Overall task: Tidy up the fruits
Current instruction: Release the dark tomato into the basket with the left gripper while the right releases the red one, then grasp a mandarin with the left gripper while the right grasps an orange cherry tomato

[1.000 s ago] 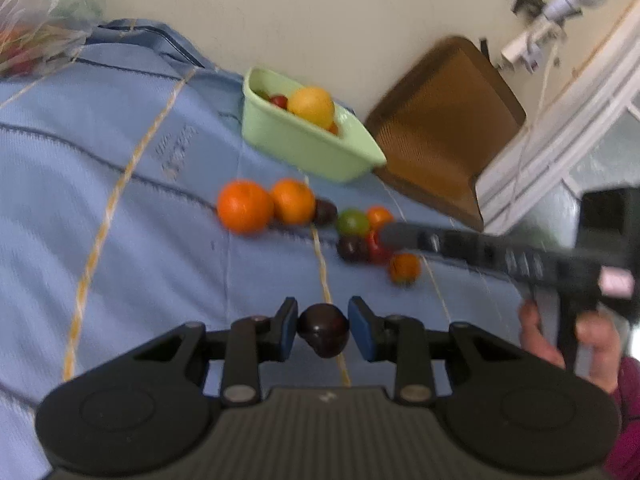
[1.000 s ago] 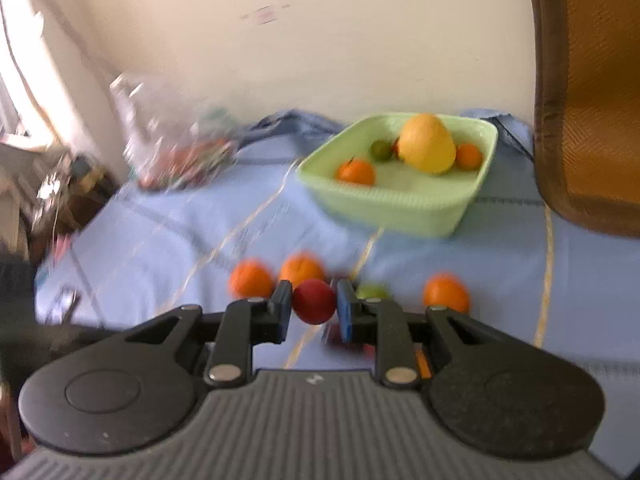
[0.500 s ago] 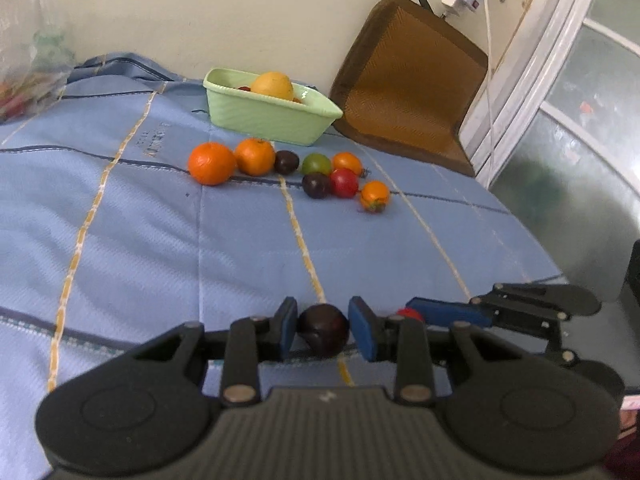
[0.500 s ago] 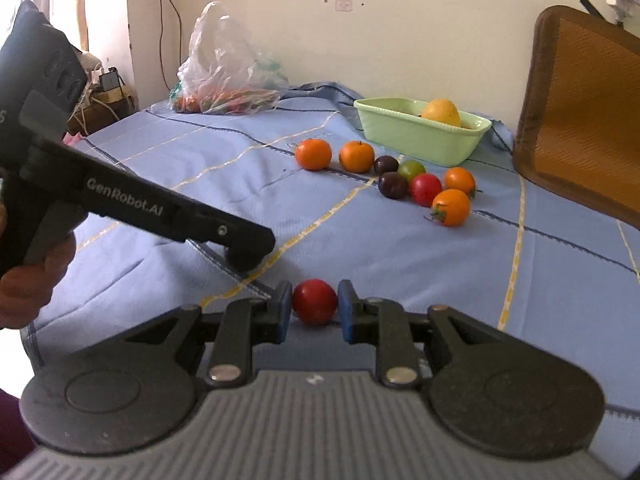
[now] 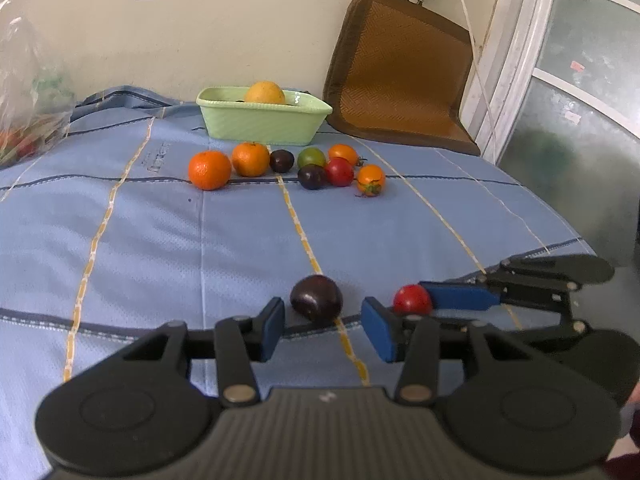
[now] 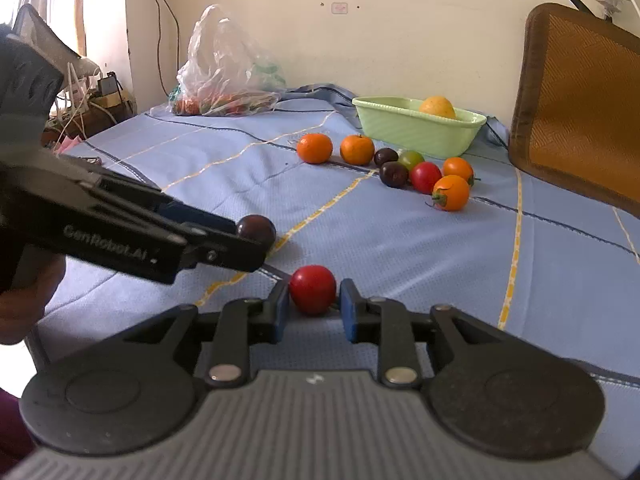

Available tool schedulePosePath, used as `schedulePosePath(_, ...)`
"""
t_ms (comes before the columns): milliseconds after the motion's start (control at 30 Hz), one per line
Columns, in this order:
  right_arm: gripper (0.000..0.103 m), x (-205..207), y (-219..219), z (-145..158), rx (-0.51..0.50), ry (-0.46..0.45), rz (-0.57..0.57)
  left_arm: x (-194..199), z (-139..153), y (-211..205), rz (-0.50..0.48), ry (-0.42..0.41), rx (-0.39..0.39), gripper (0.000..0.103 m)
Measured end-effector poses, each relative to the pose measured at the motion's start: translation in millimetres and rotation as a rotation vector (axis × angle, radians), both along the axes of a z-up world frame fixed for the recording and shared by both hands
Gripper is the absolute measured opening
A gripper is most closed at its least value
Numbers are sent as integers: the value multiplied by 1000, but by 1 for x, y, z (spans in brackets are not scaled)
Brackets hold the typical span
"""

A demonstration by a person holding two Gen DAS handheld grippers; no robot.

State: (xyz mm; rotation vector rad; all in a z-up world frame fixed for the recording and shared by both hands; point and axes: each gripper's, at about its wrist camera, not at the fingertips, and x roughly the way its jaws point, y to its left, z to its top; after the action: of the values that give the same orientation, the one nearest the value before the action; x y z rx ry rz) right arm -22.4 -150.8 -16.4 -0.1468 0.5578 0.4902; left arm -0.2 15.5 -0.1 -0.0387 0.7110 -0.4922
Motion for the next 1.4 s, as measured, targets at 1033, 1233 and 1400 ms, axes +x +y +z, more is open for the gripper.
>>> schedulePosePath(1033, 28, 224, -32, 50, 130, -59, -184, 266, 44, -27, 93, 38, -135, 32)
schedulePosePath(1233, 51, 235, -25, 41, 68, -84, -175, 274, 35, -25, 94, 16, -113, 54)
schedulePosePath(1400, 51, 226, -37, 45, 127, -85, -185, 252, 49, -2, 79, -6, -182, 56)
